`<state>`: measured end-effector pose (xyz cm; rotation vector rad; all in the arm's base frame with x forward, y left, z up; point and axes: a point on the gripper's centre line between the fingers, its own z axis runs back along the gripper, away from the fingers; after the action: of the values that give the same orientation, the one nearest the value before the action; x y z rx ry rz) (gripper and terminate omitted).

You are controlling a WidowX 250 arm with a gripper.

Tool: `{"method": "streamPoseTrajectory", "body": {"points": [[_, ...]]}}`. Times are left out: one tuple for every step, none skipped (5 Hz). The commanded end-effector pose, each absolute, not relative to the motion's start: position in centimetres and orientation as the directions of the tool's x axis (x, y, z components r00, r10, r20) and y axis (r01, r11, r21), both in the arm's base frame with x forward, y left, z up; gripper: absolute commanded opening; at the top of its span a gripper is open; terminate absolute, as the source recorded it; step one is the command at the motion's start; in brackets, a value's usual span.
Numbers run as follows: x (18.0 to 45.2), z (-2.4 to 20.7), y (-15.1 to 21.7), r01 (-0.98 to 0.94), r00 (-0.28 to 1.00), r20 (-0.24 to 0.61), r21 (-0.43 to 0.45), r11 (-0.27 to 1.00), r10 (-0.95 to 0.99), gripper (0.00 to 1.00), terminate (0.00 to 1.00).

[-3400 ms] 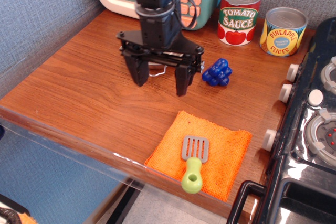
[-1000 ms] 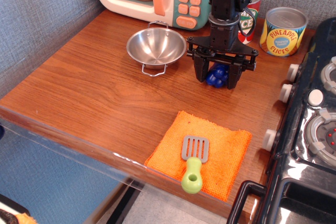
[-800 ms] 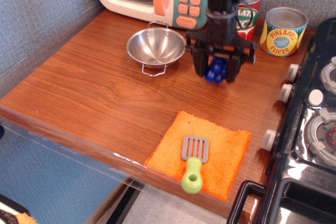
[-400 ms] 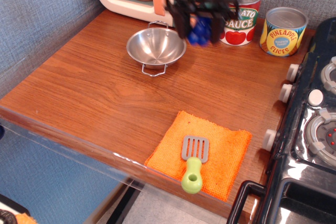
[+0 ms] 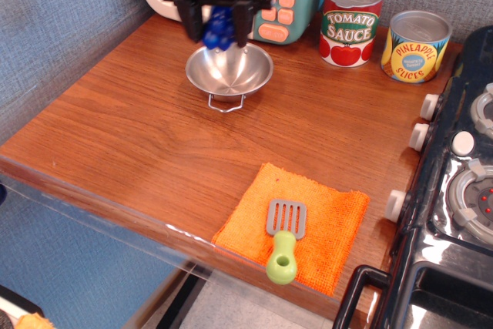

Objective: Place the grapes inside of the silver bowl.

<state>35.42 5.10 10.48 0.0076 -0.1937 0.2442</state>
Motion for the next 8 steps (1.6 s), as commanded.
{"method": "streamPoseTrajectory", "body": {"points": [[37.1, 10.4, 5.8, -0.239, 0.950, 0.201, -0.017, 0.971, 0.237, 0.00, 0.00], [37.5, 9.8, 5.8, -0.247, 0.951, 0.188, -0.020, 0.969, 0.247, 1.00, 0.00], [37.3, 10.0, 5.3, -0.250, 0.948, 0.195, -0.026, 0.968, 0.250, 1.00, 0.00], [36.6, 11.3, 4.1, -0.228, 0.948, 0.218, -0.046, 0.973, 0.233, 1.00, 0.00], [35.1, 13.2, 2.2, -0.131, 0.959, 0.243, -0.086, 0.988, 0.149, 1.00, 0.00], [33.2, 13.7, 0.4, -0.074, 0.967, 0.238, -0.094, 0.993, 0.095, 1.00, 0.00], [32.1, 12.4, -0.2, -0.033, 0.978, 0.204, -0.083, 0.996, 0.049, 1.00, 0.00], [31.5, 11.7, -0.1, -0.023, 0.982, 0.184, -0.051, 0.998, 0.032, 1.00, 0.00]]}}
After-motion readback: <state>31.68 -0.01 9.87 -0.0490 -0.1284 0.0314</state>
